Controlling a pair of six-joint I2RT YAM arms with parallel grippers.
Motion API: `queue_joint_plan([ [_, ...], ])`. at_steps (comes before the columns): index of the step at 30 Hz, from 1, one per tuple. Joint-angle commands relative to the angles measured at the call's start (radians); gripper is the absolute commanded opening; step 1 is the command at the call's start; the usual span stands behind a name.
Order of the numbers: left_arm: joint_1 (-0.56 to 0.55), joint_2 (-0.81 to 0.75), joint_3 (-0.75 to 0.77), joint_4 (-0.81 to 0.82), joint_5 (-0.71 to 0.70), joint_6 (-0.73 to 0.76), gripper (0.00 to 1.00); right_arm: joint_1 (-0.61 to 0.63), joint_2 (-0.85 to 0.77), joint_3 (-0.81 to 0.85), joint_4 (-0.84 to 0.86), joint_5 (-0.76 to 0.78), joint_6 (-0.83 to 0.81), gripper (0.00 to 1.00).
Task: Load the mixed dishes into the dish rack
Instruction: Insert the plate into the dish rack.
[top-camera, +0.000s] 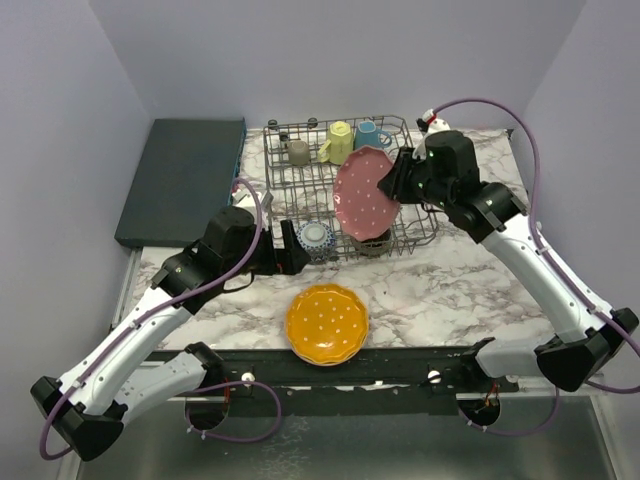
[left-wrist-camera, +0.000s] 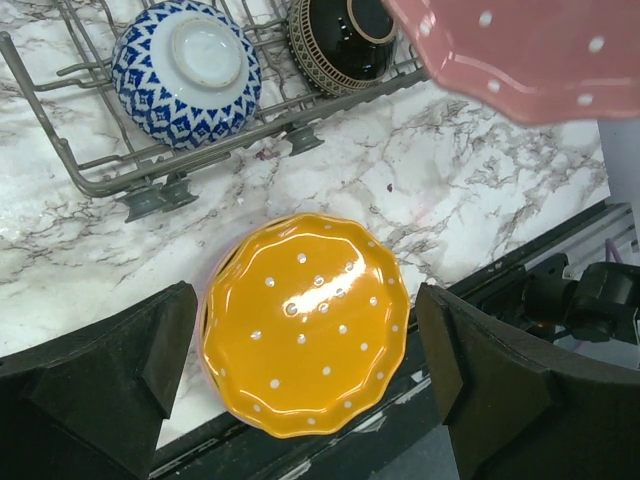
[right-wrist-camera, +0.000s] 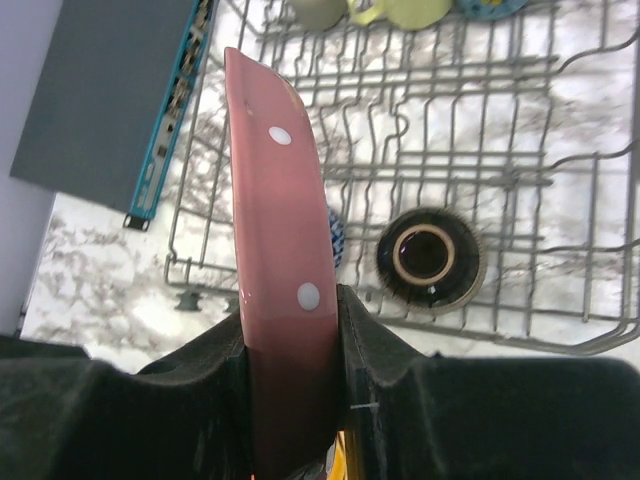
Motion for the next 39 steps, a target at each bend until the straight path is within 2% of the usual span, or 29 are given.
queue_joint_plan([
  [1, 0.002, -0.043, -0.031, 0.011, -0.031, 0.054, 0.99, -0.032, 0.032, 0.102, 0.076, 0.060, -0.050, 0.00],
  [22, 0.003, -0.153, -0.196, 0.083, -0.042, 0.058, 0.99, -0.072, 0.198, 0.265, 0.075, 0.283, -0.234, 0.00],
  [39, 0.003, -0.211, -0.214, 0.076, -0.091, 0.067, 0.99, -0.124, 0.381, 0.412, 0.148, 0.392, -0.383, 0.00],
])
